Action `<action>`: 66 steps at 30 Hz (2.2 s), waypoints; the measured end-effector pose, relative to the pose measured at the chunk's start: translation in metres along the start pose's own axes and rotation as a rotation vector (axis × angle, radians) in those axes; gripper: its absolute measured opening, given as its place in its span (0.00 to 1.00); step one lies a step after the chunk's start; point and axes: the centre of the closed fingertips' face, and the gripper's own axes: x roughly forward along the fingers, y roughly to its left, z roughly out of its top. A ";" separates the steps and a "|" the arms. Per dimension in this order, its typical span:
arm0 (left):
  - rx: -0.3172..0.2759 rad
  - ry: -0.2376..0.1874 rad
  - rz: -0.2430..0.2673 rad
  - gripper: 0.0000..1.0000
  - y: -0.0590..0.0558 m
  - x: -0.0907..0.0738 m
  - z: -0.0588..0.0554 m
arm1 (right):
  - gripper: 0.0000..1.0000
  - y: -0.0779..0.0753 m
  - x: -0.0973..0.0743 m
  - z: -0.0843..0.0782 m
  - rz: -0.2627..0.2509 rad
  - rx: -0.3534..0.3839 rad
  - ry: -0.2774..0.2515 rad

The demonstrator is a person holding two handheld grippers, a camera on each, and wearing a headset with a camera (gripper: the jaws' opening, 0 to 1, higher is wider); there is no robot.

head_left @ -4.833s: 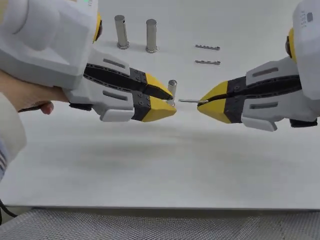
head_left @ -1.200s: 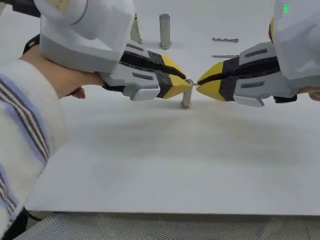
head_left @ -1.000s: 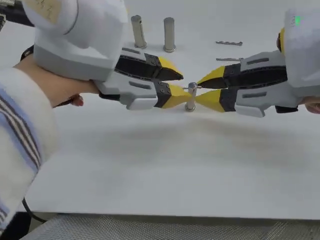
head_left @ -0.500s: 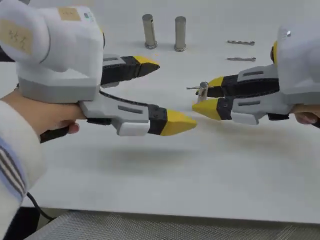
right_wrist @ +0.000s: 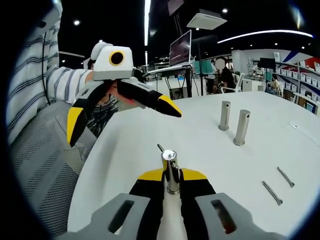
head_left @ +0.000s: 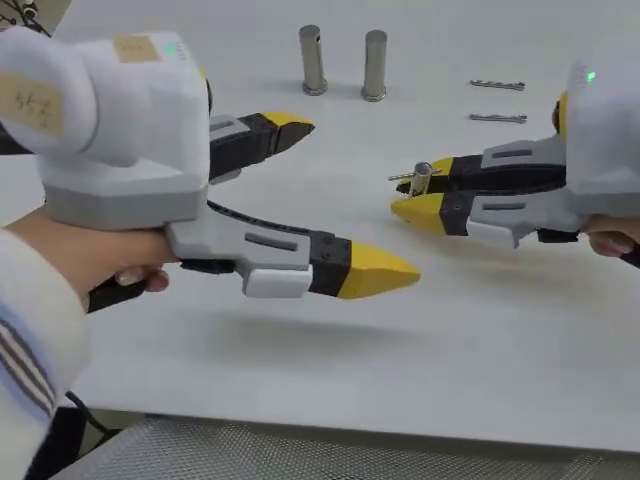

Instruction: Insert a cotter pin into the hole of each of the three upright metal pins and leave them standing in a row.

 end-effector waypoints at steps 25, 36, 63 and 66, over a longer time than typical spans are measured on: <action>-0.031 -0.007 0.095 0.99 0.028 -0.023 -0.009 | 0.04 -0.032 0.045 0.045 -0.181 -0.039 -0.049; -0.024 0.042 0.136 0.99 0.035 -0.033 -0.020 | 0.04 -0.034 0.061 0.030 -0.207 -0.043 -0.005; -0.026 0.059 0.117 0.99 0.024 -0.028 -0.021 | 0.10 -0.035 0.063 0.028 -0.189 -0.004 -0.030; -0.033 0.051 0.113 0.99 0.025 -0.029 -0.020 | 0.15 -0.036 0.058 0.034 -0.193 0.010 -0.047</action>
